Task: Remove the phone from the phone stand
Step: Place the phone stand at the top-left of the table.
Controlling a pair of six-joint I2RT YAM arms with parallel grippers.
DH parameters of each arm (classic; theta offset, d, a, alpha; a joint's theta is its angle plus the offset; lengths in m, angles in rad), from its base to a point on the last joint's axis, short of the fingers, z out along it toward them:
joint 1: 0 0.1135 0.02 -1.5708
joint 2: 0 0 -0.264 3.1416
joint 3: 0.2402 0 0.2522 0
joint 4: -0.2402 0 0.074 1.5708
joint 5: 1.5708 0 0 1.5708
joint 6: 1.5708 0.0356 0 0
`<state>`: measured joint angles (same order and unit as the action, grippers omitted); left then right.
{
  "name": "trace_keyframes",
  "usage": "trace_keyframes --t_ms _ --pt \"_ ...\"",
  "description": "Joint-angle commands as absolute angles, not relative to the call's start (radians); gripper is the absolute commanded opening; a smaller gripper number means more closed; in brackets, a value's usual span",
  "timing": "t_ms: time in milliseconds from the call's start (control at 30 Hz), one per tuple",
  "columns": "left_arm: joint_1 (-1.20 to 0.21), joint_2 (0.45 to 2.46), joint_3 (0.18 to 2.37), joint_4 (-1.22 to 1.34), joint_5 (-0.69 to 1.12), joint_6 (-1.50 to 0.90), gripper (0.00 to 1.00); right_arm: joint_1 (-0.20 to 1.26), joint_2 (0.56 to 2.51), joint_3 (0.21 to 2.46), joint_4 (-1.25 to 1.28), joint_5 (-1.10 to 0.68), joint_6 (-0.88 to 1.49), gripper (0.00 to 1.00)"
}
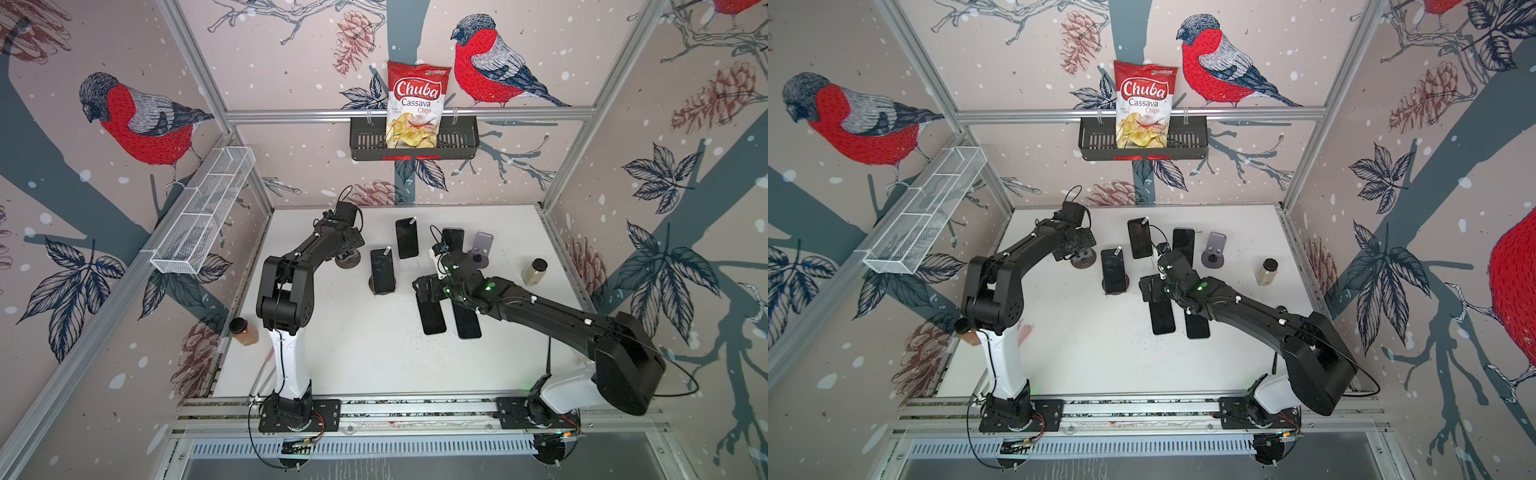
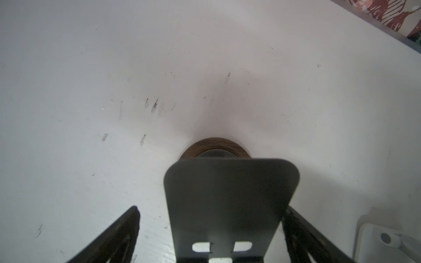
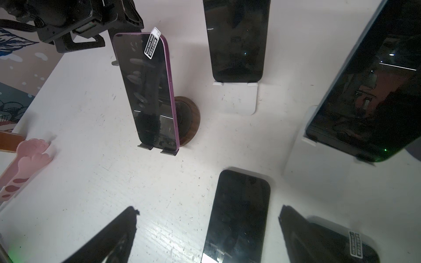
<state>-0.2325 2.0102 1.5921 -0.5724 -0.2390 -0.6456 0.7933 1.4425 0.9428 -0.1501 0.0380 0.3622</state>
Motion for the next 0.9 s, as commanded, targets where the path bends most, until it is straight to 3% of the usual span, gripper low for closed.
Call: trace_keyframes --t_ms 0,433,867 --pt "-0.238 1.986 1.605 -0.595 -0.254 -0.629 0.97 0.797 1.442 0.948 -0.125 0.041 0.347 0.99" --pt "-0.262 1.88 1.574 -0.571 -0.247 -0.591 0.97 0.802 1.464 0.963 -0.116 0.047 0.348 0.99" --pt "-0.299 1.716 1.4 -0.466 -0.164 -0.574 0.96 0.839 1.509 0.991 -0.091 0.152 0.364 0.99"
